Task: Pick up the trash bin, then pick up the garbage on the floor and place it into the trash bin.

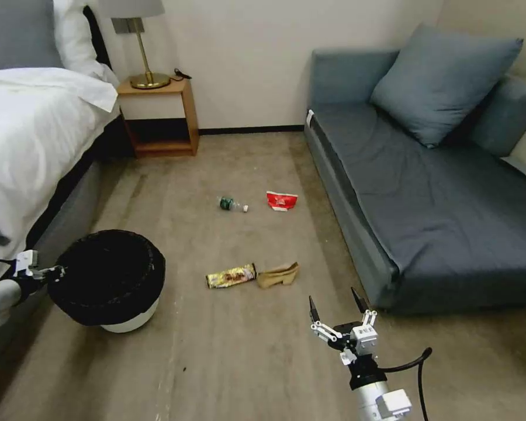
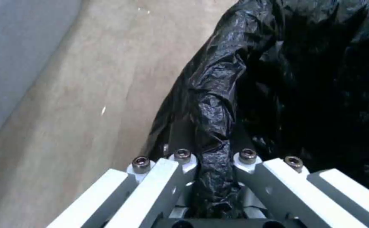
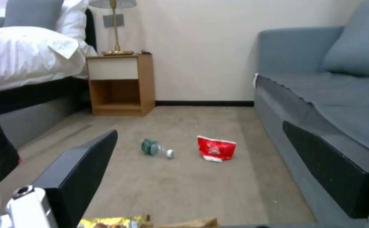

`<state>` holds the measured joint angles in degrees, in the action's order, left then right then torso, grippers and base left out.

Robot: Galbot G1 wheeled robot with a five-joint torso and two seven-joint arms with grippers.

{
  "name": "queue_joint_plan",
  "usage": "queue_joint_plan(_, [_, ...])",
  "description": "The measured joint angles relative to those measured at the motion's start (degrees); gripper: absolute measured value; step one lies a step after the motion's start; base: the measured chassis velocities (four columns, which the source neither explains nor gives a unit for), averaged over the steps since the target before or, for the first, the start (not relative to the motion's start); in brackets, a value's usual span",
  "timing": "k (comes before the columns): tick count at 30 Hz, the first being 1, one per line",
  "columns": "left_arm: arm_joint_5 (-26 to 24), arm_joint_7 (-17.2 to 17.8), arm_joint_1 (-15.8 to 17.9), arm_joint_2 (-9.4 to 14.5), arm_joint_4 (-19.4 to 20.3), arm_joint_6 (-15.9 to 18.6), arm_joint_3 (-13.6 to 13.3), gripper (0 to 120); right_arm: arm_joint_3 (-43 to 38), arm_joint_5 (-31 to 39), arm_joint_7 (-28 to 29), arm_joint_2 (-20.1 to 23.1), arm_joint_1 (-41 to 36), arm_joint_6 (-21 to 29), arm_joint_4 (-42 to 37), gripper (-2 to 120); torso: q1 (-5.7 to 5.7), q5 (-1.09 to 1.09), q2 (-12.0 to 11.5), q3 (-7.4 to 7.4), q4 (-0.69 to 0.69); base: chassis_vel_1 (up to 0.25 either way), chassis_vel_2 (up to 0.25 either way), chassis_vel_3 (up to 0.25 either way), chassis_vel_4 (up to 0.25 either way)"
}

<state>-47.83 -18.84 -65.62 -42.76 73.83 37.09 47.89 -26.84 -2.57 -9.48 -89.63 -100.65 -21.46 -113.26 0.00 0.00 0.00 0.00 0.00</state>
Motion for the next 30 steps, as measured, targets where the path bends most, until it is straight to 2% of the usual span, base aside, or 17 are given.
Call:
queue_joint_plan(10, [0.04,0.0,-0.03,-0.27,0.0,0.0,0.02,5,0.02,-0.62,-1.45,0.9,0.68,0.47,1.72,100,0.01,0.0,0.0,0.01,-0.01,-0.228,0.249,0.227,-0.247])
queue_joint_plan(16, [0.07,0.0,-0.08,-0.5,0.05,0.01,0.01,5,0.35,-2.17,-3.12,3.28,1.4,1.69,3.17,100,0.01,0.0,0.0,0.0,-0.01,-0.2,0.219,0.206,-0.233])
queue_joint_plan(19, [0.08,0.02,-0.62,-0.5,0.41,0.04,0.05,5,1.23,-7.41,-7.33,9.77,4.06,5.68,6.14,100,0.01,0.0,0.0,0.01,-0.03,-0.129,0.13,0.109,-0.148])
queue_joint_plan(20, [0.08,0.02,-0.62,-0.5,0.41,0.04,0.05,5,1.23,-7.41,-7.33,9.77,4.06,5.68,6.14,100,0.01,0.0,0.0,0.01,-0.03,-0.114,0.079,0.084,-0.129])
queue_joint_plan(21, [0.09,0.02,-0.94,-0.5,0.7,0.06,0.15,5,1.57,-8.06,-8.12,11.8,5.16,6.37,7.12,100,0.01,0.0,0.0,0.02,-0.03,-0.065,0.079,0.084,-0.068])
queue_joint_plan(23, [0.09,0.07,-2.48,-0.49,1.87,0.19,0.95,5,3.54,-8.26,-11.52,18.39,8.81,9.03,9.95,100,0.0,0.01,0.0,0.0,-0.01,0.0,0.0,0.0,0.0])
queue_joint_plan(24, [0.09,0.07,-2.48,-0.49,1.87,0.19,0.95,5,3.54,-8.26,-11.52,18.39,8.81,9.03,9.95,100,0.0,0.01,0.0,0.0,-0.01,0.0,0.0,0.0,0.0])
queue_joint_plan(27, [0.19,0.25,-4.49,-0.63,3.04,0.38,2.16,5,7.96,-7.38,-15.87,24.9,14.68,10.59,14.7,100,0.0,0.01,0.0,0.0,0.02,0.026,-0.025,-0.018,0.043])
queue_joint_plan(30, [0.42,0.27,-5.38,-0.71,3.33,0.38,2.56,5,10.51,-7.43,-17.15,26.61,17.7,10.82,17.6,100,0.0,0.02,0.0,0.0,0.02,0.0,0.0,0.0,0.0])
